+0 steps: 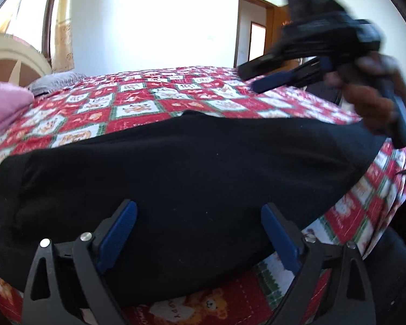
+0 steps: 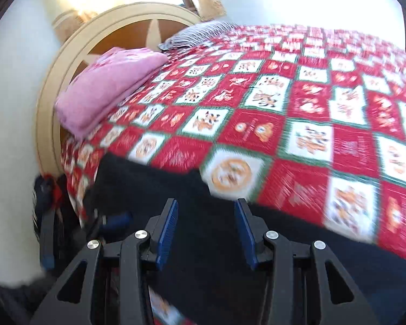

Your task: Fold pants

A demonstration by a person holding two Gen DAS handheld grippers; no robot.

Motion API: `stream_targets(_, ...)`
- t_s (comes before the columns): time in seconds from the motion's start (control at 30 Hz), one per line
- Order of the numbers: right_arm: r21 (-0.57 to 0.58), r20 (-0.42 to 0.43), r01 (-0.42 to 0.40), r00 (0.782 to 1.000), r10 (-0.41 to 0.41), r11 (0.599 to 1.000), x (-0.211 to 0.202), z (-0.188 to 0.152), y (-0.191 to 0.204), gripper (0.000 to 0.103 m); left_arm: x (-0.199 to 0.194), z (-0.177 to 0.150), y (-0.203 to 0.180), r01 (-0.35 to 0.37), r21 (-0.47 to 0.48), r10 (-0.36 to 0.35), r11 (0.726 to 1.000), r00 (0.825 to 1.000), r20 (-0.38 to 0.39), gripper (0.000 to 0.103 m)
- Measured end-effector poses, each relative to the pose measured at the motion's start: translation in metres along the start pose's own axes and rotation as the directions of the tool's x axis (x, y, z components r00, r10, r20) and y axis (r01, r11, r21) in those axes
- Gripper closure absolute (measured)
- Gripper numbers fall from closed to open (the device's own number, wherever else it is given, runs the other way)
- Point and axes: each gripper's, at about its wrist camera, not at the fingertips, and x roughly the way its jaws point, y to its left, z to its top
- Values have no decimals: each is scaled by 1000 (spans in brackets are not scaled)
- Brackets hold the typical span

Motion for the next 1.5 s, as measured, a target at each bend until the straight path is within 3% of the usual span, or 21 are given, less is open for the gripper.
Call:
stream_targets(0.17, 160, -88, -104, 989, 119, 982, 59, 21, -11, 58, -2, -2, 3, 29, -8, -29, 1000, 999, 20, 8)
stream_targets(0.27, 265, -159, -169, 963, 216, 949, 90, 18, -19, 60, -3, -4, 6, 56, -22, -56, 998, 998, 42, 8)
stream_targets(0.3, 286, -163, -188, 957, 241, 940, 93, 17, -21, 77, -3, -5, 7, 63, -25, -62, 998, 997, 49, 8)
stream_targets(0.33, 286, -155, -188, 958, 239, 940, 92, 17, -22, 91, -3, -5, 8, 69, -29, -67, 997, 996, 55, 8)
stream_targets(0.4, 264, -97, -209, 966, 241, 942, 79, 20, -17, 97, -3, -6, 8, 75, -32, -73, 997, 995, 62, 8)
stream_targets(0.5, 194, 4, -220, 975, 224, 956, 55, 26, -3, 99, -4, -7, 7, 72, -29, -70, 997, 995, 70, 8)
stream_targets(0.6, 194, -45, -107, 992, 118, 975, 74, 24, -8, 99, -5, -8, 2, 53, -13, -52, 998, 997, 65, 7)
stream_targets(0.67, 202, -72, -48, 995, 64, 978, 91, 19, -17, 99, -5, -8, 1, 53, -10, -52, 999, 997, 62, 7)
stream_targets(0.83, 163, -37, -76, 996, 83, 984, 87, 14, -14, 98, -18, -3, 10, 73, -57, -69, 996, 995, 66, 7)
stream_targets(0.9, 157, -17, -81, 996, 84, 984, 70, 12, -14, 90, -30, 2, 18, 37, -59, -31, 998, 995, 92, 7)
stream_targets(1.03, 126, 42, -69, 997, 64, 990, 34, 2, -14, 66, -59, 13, 58, -147, -86, 157, 985, 980, 125, 5)
stream_targets(1.1, 102, 53, -67, 997, 62, 993, 21, -9, -11, 65, -63, 12, 89, -237, -145, 252, 961, 963, 97, 5)
stream_targets(1.17, 54, 49, -51, 998, 49, 997, 12, -26, -1, 64, -62, 9, 119, -276, -215, 295, 937, 954, 59, 5)
stream_targets(1.27, -25, 49, -21, 999, 22, 999, 11, -48, 17, 62, -54, 3, 157, -254, -316, 271, 914, 963, 9, 10)
stream_targets(1.33, -59, 53, -5, 999, 8, 998, 14, -58, 27, 62, -48, 2, 164, -218, -335, 228, 917, 974, -10, 28)
stream_targets(1.5, -90, 52, 19, 999, -14, 996, 24, -74, 42, 62, -38, 1, 167, -168, -365, 173, 916, 985, -19, 32)
